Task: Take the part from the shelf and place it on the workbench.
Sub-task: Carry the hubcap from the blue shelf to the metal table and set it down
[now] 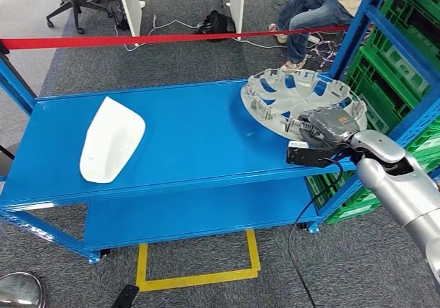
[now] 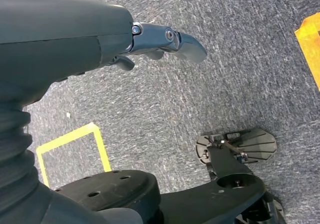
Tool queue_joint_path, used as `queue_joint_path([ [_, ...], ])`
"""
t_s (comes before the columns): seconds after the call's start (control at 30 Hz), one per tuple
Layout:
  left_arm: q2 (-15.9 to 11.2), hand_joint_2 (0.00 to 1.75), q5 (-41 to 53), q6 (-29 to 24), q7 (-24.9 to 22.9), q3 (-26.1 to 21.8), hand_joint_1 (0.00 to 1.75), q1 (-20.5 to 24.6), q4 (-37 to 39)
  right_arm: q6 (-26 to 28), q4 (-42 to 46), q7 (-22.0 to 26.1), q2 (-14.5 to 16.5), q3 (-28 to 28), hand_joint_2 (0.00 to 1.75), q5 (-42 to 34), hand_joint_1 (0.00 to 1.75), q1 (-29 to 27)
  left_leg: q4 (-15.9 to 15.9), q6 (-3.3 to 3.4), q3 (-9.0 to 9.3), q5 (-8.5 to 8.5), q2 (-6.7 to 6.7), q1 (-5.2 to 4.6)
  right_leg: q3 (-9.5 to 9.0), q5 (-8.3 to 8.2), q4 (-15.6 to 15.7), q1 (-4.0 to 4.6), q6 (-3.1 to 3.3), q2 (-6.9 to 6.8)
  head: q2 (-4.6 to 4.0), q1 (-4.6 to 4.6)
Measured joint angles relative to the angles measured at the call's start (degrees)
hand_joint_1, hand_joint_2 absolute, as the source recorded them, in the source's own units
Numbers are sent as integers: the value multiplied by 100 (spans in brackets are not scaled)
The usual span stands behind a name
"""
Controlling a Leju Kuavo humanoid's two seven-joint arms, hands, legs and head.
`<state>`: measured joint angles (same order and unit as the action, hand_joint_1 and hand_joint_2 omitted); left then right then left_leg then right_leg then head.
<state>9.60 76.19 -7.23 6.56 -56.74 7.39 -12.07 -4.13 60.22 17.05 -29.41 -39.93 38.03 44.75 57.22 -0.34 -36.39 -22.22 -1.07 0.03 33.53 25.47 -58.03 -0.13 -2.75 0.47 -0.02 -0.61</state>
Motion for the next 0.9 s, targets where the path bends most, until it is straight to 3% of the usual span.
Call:
queue_joint_path([
  [0.9, 3, 175, 17, -2, 0, 0, 0, 14, 0, 589, 584, 48, -44, 601, 175, 245, 175, -402, 0, 0, -2, -1, 0, 0, 0, 0, 0, 0, 0, -1, 0, 1],
])
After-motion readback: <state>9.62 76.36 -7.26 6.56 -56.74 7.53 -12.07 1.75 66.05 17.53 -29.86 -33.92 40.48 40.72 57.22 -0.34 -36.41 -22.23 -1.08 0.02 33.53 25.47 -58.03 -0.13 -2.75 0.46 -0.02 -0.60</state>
